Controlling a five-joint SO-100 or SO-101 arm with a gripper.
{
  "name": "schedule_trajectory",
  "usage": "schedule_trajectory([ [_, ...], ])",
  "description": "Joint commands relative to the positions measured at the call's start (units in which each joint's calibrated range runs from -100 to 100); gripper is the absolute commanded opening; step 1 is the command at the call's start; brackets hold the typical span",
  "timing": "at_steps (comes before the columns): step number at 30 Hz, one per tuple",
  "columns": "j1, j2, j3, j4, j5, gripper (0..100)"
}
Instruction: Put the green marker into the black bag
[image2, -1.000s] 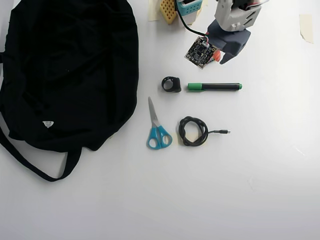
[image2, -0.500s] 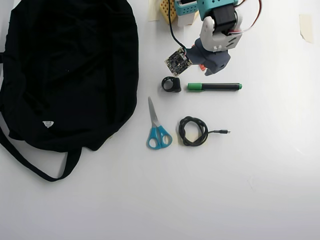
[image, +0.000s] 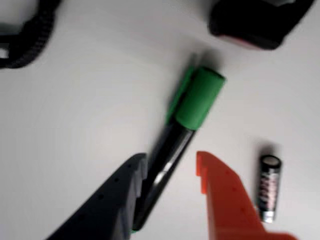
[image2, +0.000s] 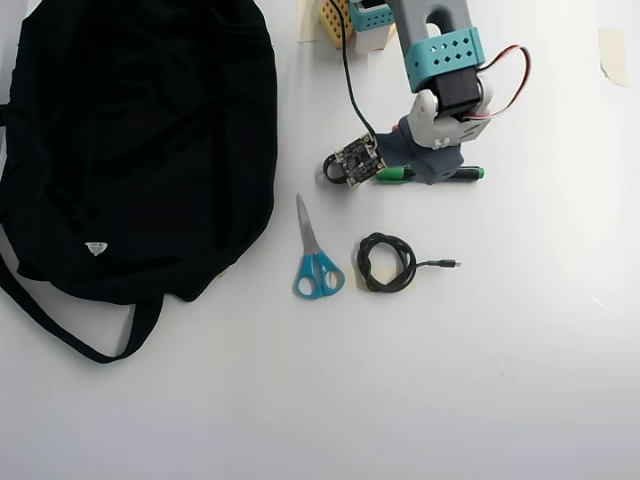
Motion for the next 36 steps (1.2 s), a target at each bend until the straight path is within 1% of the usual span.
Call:
schedule_trajectory([
  [1, -0.40, 1.61, -4.89, -0.41, -5.91, 13],
  [10, -0.92, 7.42, -3.36, 0.19, -16.40, 13],
  [16, -3.99, 8.17, -4.08, 0.19, -17.40, 13],
  [22, -8.48, 8.17, -5.87, -0.41, -22.49, 13],
  [28, -10.27, 8.17, -6.14, -0.41, -25.32, 13],
  [33, -9.90, 7.92, -6.14, -0.41, -24.69, 14],
  [36, -9.67, 8.17, -6.14, -0.41, -24.69, 19],
])
